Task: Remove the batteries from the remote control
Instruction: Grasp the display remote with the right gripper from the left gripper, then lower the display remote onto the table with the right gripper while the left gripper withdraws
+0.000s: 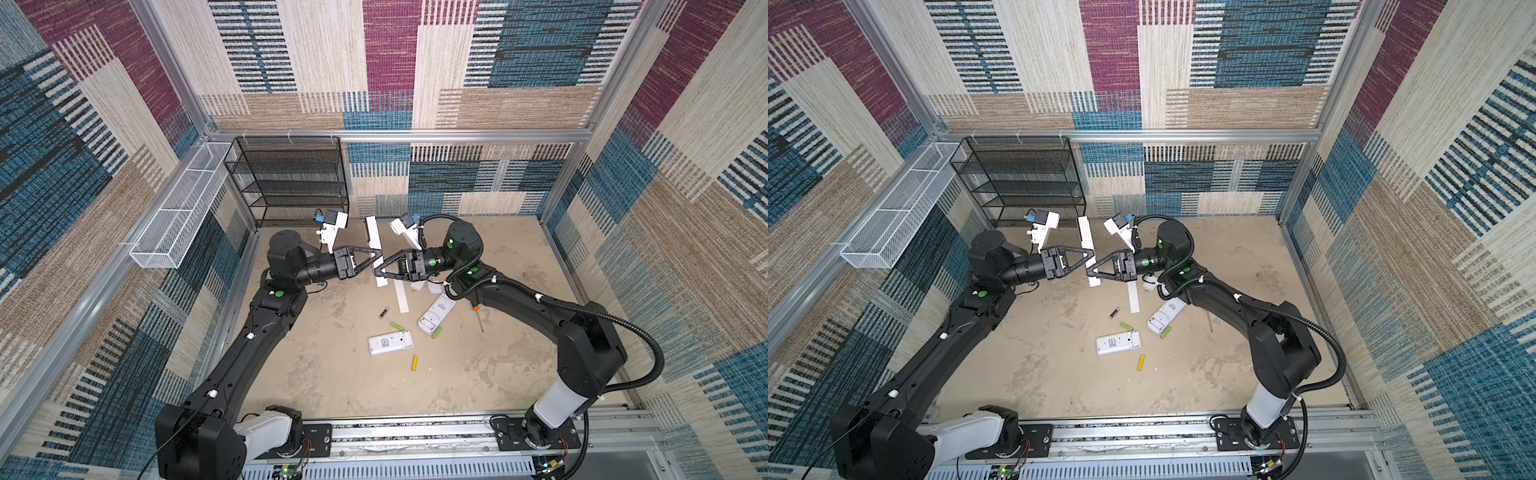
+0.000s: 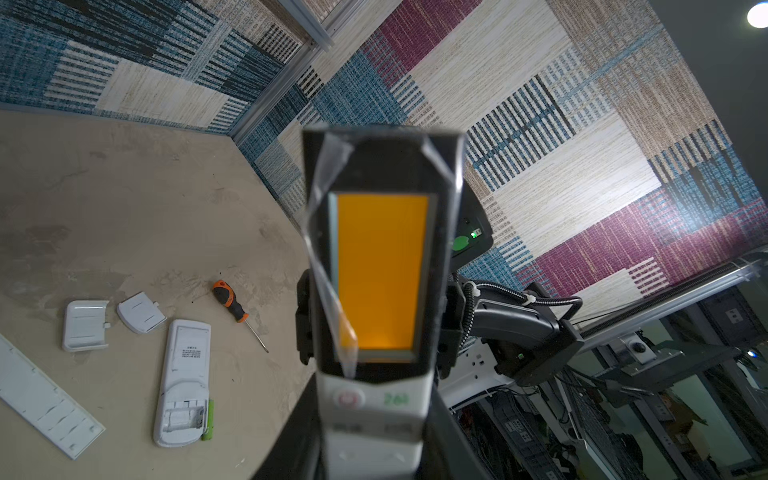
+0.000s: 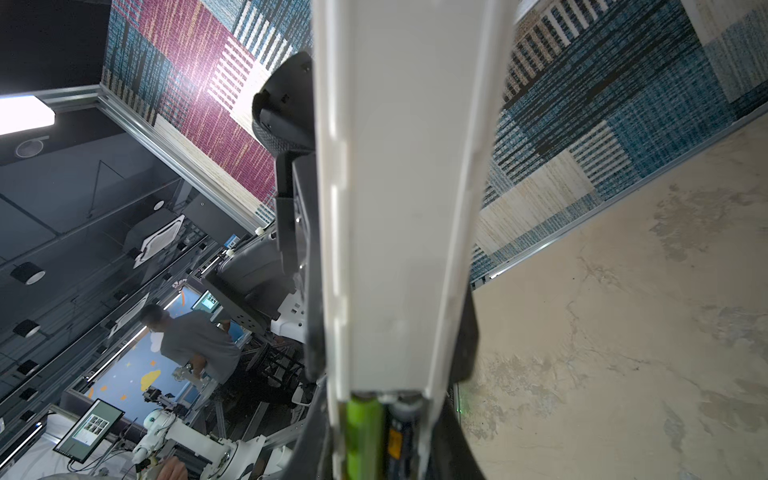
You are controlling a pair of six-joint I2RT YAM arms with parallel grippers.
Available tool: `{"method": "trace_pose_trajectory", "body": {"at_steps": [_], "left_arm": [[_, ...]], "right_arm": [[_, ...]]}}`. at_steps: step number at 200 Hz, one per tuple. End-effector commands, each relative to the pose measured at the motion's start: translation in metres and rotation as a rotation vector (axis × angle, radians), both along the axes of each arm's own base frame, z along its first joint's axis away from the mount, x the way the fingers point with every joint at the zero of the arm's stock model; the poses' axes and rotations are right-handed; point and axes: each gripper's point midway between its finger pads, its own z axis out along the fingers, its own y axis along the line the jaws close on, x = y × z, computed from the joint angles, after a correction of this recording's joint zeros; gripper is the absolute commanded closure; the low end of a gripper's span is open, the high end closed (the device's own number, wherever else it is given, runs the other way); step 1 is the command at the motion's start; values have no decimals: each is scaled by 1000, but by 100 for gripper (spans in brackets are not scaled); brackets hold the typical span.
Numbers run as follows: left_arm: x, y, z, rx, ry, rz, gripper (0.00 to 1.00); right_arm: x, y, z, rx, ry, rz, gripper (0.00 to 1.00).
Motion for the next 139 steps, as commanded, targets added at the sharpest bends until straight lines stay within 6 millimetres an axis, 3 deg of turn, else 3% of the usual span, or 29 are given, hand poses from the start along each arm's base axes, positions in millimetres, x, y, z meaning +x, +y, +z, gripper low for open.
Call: {"method": "trace_pose_trajectory", "body": {"at_steps": [1, 26, 82, 104, 139], "left_arm": [[0, 21, -35, 198, 9, 164, 17], [-3, 47, -62, 370, 48, 294, 1], [-19, 130, -111, 724, 159, 655, 1], [-32, 156, -121, 801, 184, 755, 1], [-58, 182, -135, 897, 265, 830, 1]], "right_arm": [[20, 10, -9, -61, 37, -104, 100], [52, 10, -38, -201, 107, -281, 100], [76, 10, -91, -394, 134, -449, 100], [56, 24, -130, -561, 60, -450, 100], [-7, 54, -211, -795, 70, -326, 100]]}}
